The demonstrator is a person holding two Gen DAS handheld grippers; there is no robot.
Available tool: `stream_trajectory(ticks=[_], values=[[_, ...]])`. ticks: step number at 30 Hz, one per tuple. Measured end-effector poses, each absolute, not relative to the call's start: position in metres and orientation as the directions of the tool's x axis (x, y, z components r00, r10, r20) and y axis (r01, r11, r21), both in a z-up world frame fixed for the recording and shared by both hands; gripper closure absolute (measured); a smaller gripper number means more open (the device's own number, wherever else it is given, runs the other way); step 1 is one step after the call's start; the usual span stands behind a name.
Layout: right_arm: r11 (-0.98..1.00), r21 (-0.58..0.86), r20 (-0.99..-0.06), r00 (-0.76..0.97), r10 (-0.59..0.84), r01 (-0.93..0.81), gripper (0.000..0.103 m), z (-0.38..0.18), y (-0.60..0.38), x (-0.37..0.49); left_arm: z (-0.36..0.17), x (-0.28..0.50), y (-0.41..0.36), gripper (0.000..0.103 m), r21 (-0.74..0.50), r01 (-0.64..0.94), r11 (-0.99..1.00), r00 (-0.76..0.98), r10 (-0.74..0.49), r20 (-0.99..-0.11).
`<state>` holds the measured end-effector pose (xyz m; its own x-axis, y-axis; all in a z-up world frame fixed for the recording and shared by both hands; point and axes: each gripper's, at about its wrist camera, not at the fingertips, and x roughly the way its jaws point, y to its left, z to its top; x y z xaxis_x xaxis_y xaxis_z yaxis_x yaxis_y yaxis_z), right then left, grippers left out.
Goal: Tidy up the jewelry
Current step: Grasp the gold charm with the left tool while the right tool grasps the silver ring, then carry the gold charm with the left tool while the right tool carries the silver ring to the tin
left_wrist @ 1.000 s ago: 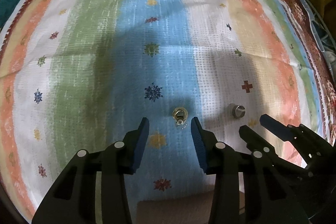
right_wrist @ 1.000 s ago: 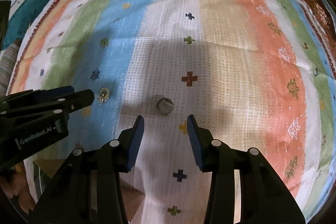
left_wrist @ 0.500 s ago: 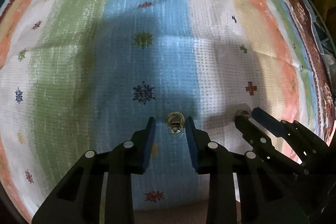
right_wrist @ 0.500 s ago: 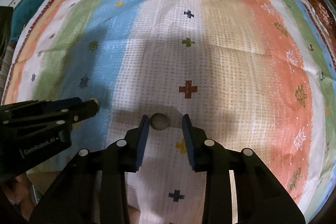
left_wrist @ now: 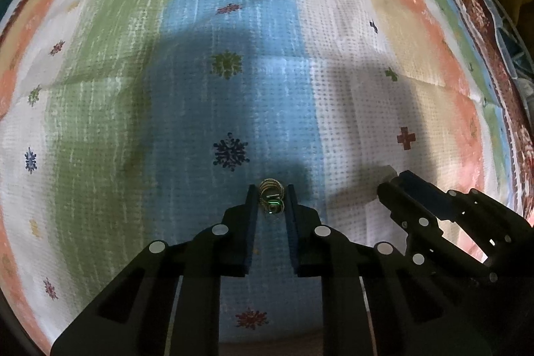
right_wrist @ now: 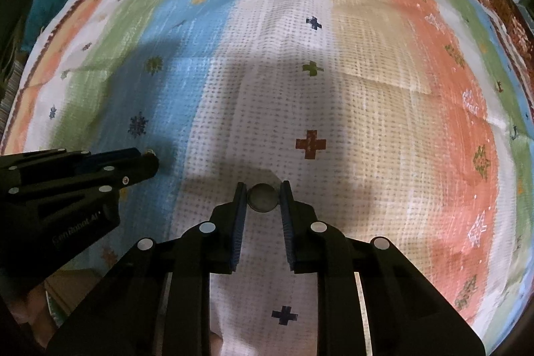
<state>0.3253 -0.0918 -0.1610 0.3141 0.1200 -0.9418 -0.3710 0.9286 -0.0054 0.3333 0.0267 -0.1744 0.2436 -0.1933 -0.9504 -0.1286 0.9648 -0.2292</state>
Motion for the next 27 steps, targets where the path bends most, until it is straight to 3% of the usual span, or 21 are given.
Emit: stream_trajectory(ticks=[27], values=[[0.924,0.004,-0.918,0.366,0.156,-0.383,0.082,-0.125,-0.096,0.289,-0.127,0.288,0.036,0.088,-0.185,-0.131,0.974,0.316,-0.136,-0.939]])
